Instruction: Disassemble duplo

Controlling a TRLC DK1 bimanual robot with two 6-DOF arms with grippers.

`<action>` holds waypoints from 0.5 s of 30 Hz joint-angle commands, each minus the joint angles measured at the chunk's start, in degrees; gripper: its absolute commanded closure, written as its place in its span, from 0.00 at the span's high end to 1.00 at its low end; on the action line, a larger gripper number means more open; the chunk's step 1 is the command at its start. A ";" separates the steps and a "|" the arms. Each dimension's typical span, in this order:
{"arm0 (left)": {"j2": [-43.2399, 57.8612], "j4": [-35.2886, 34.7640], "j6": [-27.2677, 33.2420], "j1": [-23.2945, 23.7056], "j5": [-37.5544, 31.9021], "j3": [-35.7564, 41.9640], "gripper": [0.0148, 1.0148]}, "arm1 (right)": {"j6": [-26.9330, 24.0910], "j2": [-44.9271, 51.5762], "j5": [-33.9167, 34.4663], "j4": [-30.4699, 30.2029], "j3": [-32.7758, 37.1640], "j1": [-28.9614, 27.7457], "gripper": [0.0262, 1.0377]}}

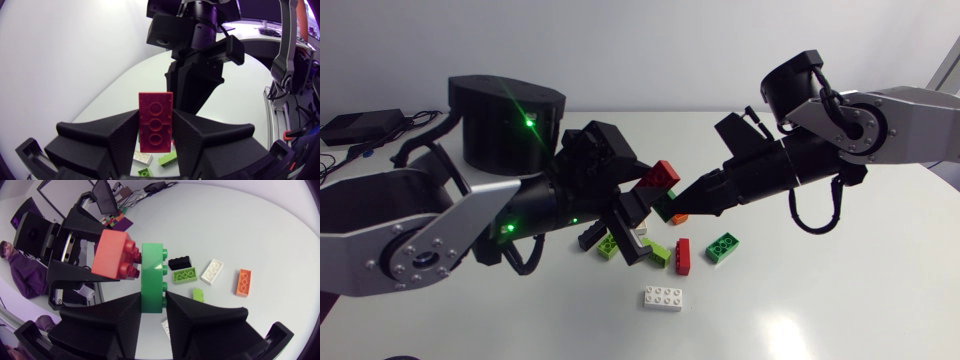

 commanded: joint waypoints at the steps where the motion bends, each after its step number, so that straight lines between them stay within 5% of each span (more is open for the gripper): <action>1: -2.36 -2.66 -2.05 3.06 3.77 3.28 0.31 | -1.69 -0.96 1.75 1.21 -2.22 0.54 0.20; 7: -3.24 -11.80 -3.02 9.83 11.15 8.20 0.31 | -5.21 -0.52 6.59 2.36 -4.24 -2.27 0.20; 15: 2.65 -24.37 7.26 12.73 10.45 4.86 0.31 | -8.46 -2.10 10.72 3.23 -6.96 -6.84 0.20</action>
